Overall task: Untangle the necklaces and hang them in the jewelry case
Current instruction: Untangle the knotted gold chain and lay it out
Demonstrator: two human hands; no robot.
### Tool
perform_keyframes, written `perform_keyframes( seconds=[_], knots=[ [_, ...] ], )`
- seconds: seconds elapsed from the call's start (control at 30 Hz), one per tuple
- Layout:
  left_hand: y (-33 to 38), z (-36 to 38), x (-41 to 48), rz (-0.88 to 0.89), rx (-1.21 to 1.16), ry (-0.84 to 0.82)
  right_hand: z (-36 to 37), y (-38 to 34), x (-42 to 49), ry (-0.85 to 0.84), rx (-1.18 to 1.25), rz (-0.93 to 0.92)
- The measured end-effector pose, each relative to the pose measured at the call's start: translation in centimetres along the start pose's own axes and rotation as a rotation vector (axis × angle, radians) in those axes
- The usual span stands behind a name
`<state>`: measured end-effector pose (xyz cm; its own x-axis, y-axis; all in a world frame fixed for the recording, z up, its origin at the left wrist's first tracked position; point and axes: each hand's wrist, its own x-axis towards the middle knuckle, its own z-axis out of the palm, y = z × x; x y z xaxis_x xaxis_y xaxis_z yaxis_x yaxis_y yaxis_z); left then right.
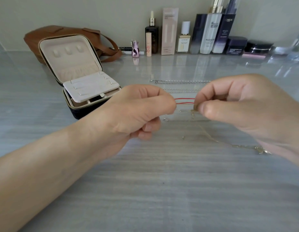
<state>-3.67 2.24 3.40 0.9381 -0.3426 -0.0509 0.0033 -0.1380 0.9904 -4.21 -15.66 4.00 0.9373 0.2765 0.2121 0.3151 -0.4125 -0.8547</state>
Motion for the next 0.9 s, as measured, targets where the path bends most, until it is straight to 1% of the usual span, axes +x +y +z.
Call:
perform_keyframes(
  seconds=[0.07, 0.13, 0.2, 0.3, 0.43, 0.6, 0.67, 0.7, 0.77, 0.83, 0.9],
  knots=[
    [0.0, 0.0, 0.0, -0.024, -0.072, -0.037, -0.1, 0.0, -0.1, -0.025, -0.028, 0.008],
    [-0.1, 0.2, 0.0, -0.063, -0.203, -0.102, -0.1, -0.1, -0.2, -0.041, -0.061, 0.004],
    [-0.2, 0.4, 0.0, -0.096, -0.314, -0.153, -0.2, -0.2, -0.2, -0.027, -0.09, -0.008],
    [-0.3, 0.5, 0.0, -0.124, -0.421, -0.181, -0.4, -0.3, -0.1, 0.0, -0.118, -0.025],
    [-0.4, 0.7, 0.0, -0.129, -0.479, -0.214, -0.7, -0.4, -0.2, 0.003, -0.092, -0.021],
    [-0.4, 0.8, 0.2, -0.141, -0.476, -0.257, -1.0, -0.3, -0.3, 0.012, -0.074, 0.005],
    [-0.4, 0.7, 0.3, -0.137, -0.468, -0.263, -1.0, -0.2, -0.3, -0.023, 0.011, 0.052],
    [-0.4, 0.8, 0.4, -0.128, -0.459, -0.261, -1.0, -0.2, -0.3, -0.054, 0.094, 0.09],
    [-0.6, 0.9, 0.5, -0.104, -0.429, -0.236, -0.8, -0.2, -0.3, -0.111, 0.338, 0.178],
    [-0.7, 1.0, 0.6, -0.076, -0.404, -0.203, -0.6, -0.2, -0.3, -0.136, 0.565, 0.228],
    [-0.8, 1.2, 0.6, -0.044, -0.382, -0.187, -0.6, -0.3, -0.3, -0.127, 0.689, 0.241]
  ],
)
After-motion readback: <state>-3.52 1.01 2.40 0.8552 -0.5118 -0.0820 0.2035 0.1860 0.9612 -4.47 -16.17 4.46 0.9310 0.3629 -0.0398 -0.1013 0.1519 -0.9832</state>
